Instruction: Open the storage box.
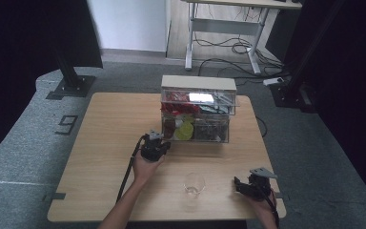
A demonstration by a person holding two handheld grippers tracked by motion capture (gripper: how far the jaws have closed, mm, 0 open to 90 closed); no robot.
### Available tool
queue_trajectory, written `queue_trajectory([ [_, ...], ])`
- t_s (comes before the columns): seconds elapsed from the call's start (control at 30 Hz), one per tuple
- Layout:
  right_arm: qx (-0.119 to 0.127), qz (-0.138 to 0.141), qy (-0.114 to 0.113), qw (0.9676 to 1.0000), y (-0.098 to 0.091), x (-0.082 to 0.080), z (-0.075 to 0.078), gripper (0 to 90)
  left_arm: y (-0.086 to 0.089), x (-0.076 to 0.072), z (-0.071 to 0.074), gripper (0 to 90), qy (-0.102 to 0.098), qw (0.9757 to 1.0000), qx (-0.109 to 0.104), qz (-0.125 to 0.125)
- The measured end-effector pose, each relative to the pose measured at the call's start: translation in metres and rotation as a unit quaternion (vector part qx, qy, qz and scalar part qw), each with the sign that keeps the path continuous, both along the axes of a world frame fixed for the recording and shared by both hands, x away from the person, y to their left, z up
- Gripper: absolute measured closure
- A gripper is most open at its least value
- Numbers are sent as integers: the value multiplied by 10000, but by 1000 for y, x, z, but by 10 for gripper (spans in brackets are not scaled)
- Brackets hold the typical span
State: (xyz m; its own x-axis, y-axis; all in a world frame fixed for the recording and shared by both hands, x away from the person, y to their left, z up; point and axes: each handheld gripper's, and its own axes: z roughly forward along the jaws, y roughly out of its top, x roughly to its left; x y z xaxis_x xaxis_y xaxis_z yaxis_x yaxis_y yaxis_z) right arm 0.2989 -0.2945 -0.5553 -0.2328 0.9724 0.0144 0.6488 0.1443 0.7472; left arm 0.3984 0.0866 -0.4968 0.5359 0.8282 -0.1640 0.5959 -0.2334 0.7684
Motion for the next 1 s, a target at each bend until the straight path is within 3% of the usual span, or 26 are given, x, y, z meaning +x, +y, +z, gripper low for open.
queue_trajectory([
  [0.43,4,-5,1,10000,0,0,0,191,-4,6,0,900,83,10000,28,-13],
  [1.0,3,-4,1,10000,0,0,0,191,-8,-1,19,900,-187,9998,29,-97],
])
